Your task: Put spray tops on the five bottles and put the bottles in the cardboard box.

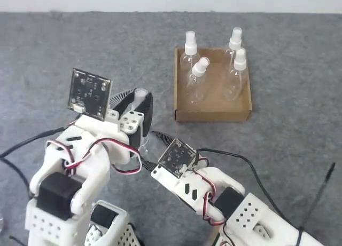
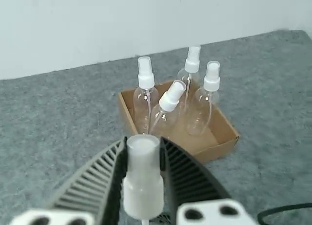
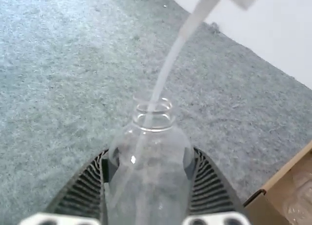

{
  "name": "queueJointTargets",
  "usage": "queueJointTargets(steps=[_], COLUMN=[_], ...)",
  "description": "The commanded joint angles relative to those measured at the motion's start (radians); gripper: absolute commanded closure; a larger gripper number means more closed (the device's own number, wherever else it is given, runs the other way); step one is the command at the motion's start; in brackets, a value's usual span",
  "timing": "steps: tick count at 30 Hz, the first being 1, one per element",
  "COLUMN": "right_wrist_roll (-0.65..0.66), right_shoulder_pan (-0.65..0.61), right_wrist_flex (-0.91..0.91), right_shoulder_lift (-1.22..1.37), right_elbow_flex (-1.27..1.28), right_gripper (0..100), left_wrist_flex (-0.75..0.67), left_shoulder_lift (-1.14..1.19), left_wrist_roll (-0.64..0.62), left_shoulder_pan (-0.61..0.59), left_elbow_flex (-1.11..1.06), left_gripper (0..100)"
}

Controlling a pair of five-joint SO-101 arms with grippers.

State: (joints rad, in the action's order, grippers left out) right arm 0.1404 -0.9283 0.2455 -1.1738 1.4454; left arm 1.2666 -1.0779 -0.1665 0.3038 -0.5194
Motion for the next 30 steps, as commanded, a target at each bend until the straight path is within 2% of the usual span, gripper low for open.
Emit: queueJointTargets(steps=[1, 6, 11, 17, 21, 25, 30], right_wrist_roll=[-0.012, -0.012, -0.014, -0.017, -0.018, -0.018, -0.018], right_shoulder_pan=[0.012, 0.013, 0.013, 0.013, 0.013, 0.013, 0.013], right_wrist_flex=[-0.041, -0.041, -0.045, -0.047, -0.047, -0.047, -0.047], right_shoulder_lift=[-0.033, -0.033, -0.033, -0.033, -0.033, -0.033, -0.033], right_elbow_flex=[-0.014, -0.014, -0.012, -0.014, -0.014, -0.014, -0.014], right_gripper=[99.2, 99.2, 99.2, 99.2, 99.2, 99.2, 99.2], left_wrist_flex=[-0.017, -0.025, -0.048, -0.072, -0.066, -0.074, -0.169], left_shoulder_lift=[-0.012, -0.012, -0.012, -0.009, -0.011, -0.011, -0.009], left_wrist_roll=[0.008, 0.009, 0.018, 0.115, 0.118, 0.118, 0.117], left_shoulder_pan=[0.005, -0.017, -0.163, -0.302, -0.307, -0.305, -0.196], left_elbow_flex=[0.01, 0.013, 0.044, 0.019, -0.071, -0.13, -0.228], left_gripper=[87, 82, 82, 82, 82, 89, 92])
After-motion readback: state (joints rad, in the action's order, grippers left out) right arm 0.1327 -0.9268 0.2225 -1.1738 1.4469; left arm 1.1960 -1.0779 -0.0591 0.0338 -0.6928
